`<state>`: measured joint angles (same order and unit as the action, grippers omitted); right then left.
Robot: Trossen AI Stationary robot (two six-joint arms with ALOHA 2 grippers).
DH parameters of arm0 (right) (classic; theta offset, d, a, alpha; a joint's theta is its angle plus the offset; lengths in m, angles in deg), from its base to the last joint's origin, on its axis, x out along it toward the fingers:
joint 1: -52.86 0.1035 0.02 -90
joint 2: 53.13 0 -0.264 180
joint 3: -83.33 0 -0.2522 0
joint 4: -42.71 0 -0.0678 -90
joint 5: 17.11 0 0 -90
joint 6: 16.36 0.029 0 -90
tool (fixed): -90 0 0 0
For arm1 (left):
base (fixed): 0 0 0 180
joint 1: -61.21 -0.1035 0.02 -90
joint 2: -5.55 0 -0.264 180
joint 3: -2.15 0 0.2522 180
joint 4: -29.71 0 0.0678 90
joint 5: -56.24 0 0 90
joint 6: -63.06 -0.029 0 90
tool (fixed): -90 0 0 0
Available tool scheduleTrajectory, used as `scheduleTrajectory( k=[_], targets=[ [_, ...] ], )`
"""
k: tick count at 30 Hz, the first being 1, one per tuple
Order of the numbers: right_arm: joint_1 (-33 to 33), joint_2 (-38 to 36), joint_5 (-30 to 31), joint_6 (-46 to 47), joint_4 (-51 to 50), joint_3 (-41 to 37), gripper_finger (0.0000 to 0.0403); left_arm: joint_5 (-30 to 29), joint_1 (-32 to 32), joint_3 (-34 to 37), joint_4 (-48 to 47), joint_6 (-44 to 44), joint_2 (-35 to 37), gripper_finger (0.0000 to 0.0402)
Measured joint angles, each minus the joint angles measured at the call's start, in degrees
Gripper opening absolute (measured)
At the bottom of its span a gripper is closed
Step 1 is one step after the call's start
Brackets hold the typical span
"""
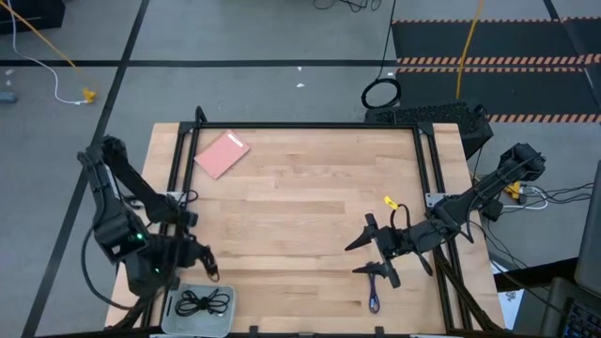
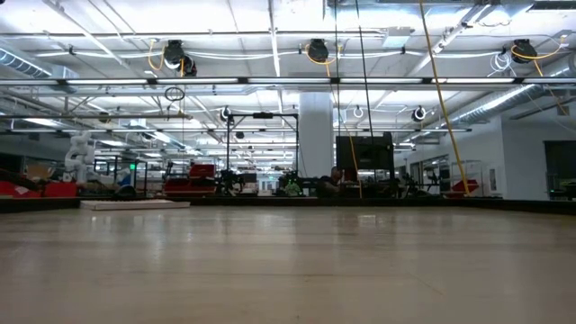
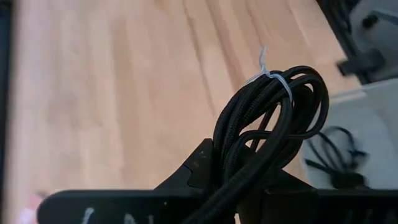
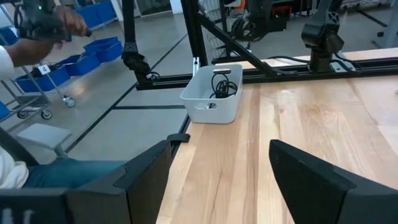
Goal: Pick and place USB-C Cables
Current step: Put the black charger cable into the white bin
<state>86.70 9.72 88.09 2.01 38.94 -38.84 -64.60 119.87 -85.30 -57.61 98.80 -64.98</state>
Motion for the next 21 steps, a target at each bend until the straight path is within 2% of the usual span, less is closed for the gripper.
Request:
scheduleTrajectory(
  k=[10,14,21],
  targets=[
    [0.02,0.88,1.15,-0.01,0.51,0.00,0.0267,17.86,1.68,0.00,4.64,13.80,-7.84,0.0042],
    [0.00,2.74,1.45,-0.03,2.93,0.00,0.0267,20.89,3.50,0.00,8.34,19.76,-10.42,0.0042],
    [0.00,5.50,1.18,-1.91,9.12,0.00,0.0267,28.15,6.08,0.00,8.71,30.06,-15.83,0.0042]
  ],
)
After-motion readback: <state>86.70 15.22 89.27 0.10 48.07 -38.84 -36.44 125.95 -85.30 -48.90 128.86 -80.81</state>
